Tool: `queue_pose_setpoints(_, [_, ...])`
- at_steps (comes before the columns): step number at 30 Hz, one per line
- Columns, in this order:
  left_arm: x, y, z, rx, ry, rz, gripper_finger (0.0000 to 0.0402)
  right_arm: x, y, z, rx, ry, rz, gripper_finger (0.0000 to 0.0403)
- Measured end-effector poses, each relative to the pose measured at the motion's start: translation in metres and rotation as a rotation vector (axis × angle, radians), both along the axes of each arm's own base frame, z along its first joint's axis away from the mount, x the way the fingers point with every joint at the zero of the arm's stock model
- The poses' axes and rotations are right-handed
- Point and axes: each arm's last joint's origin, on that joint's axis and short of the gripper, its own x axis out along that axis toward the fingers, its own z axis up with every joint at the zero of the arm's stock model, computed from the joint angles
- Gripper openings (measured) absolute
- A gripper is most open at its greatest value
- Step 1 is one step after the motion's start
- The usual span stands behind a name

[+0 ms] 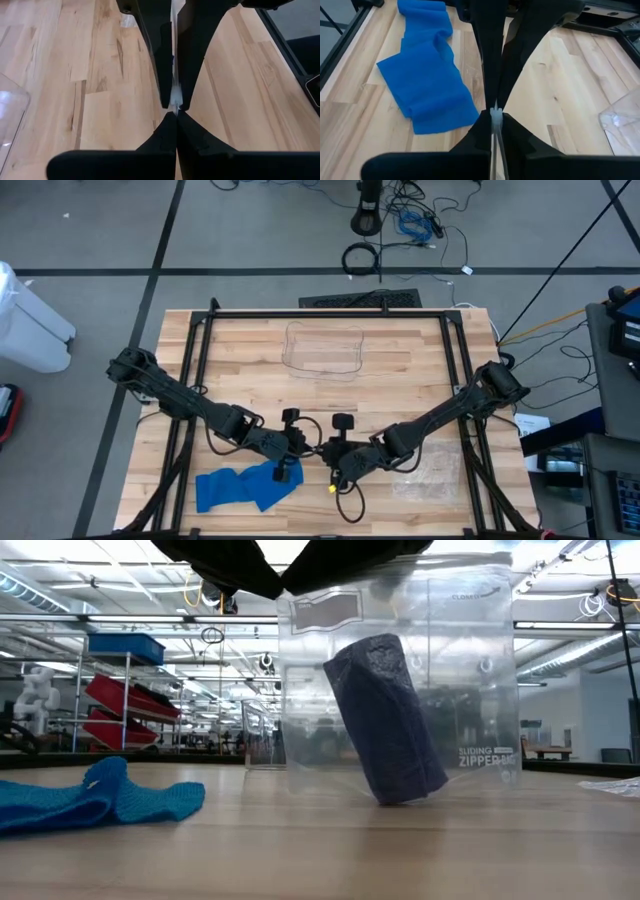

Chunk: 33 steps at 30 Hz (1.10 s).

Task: Roll bandage
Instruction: Close the transparent zip bag

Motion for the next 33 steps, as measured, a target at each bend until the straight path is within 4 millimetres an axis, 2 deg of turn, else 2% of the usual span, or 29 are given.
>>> queue_pose_setpoints(6, [0.0,0.0,0.0,0.002,0.003,0.001,0.0,-0.003,0.0,0.002,0.014,0.016,-0.013,0.0005])
queue_pose_setpoints(11, [-0.003,0.001,-0.004,0.017,0.045,-0.003,0.0,-0.014,0.004,0.008,0.021,0.043,0.007,0.0005])
queue_pose_setpoints(21, [0.002,0.0,0.003,0.014,-0.042,0.026,0.0004,-0.017,0.007,0.012,0.005,0.015,-0.018,0.0005])
queue_pose_setpoints(26, [0.003,-0.003,0.005,0.003,-0.07,-0.006,0.0045,-0.017,0.006,0.013,-0.014,0.002,-0.038,0.0004])
queue_pose_setpoints(33, [0.01,-0.006,-0.004,0.027,-0.069,-0.019,0.0153,-0.016,0.007,0.014,-0.013,-0.008,-0.037,0.0004])
